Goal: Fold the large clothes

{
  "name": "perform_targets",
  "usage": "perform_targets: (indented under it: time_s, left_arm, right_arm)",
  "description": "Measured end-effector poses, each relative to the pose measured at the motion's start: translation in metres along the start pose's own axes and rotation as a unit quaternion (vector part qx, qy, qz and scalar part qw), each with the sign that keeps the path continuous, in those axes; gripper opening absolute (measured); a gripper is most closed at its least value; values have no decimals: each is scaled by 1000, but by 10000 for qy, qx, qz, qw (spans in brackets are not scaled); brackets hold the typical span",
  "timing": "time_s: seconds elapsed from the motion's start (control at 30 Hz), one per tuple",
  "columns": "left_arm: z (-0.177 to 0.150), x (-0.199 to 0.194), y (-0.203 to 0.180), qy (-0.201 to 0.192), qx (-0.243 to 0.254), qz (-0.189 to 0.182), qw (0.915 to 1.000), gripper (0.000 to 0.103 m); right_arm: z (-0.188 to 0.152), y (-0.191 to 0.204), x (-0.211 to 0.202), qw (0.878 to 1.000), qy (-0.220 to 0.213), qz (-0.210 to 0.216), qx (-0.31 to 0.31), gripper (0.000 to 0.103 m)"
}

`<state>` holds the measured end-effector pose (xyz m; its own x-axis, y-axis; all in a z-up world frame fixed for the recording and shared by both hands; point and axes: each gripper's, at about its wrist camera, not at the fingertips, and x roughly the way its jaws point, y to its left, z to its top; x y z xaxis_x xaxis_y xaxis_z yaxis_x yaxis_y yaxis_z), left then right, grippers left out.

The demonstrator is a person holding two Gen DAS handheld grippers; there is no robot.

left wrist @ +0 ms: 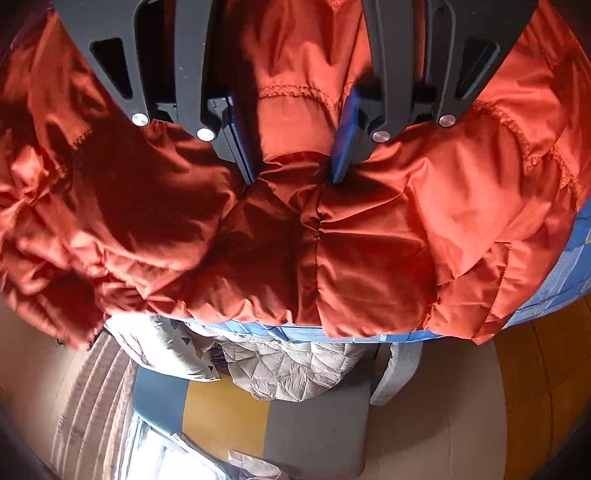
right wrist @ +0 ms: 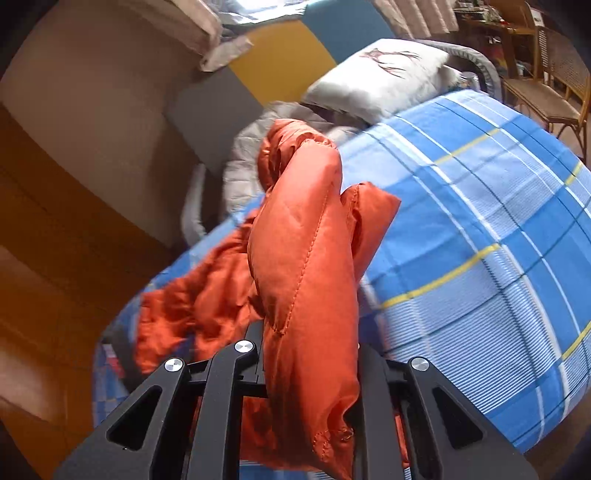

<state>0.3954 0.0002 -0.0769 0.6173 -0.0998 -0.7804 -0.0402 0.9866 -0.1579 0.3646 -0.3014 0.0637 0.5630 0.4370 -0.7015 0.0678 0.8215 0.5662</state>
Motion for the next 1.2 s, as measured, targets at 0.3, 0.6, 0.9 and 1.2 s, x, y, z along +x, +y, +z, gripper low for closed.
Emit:
perform_targets:
  time_s: [0.3,0.6,0.9,1.2]
  left_arm:
    - [-3,13,4,-71,-18,-125,9999,39]
    - [4,-21,27,-68,-234,-514,9984,34]
    - [27,-49,47,-366,-550,-886,9939,27]
    - [14,10,6,210,-156,-581,9980,27]
  right_arm:
    - [-9,89,7,9972,93,637,-374,14]
    - [-17,132,31,9958,208,660,-602,14]
    - [-22,133,25,9963,152,541,-648,14]
    - [-24,127,24,9963,205,520,-655,14]
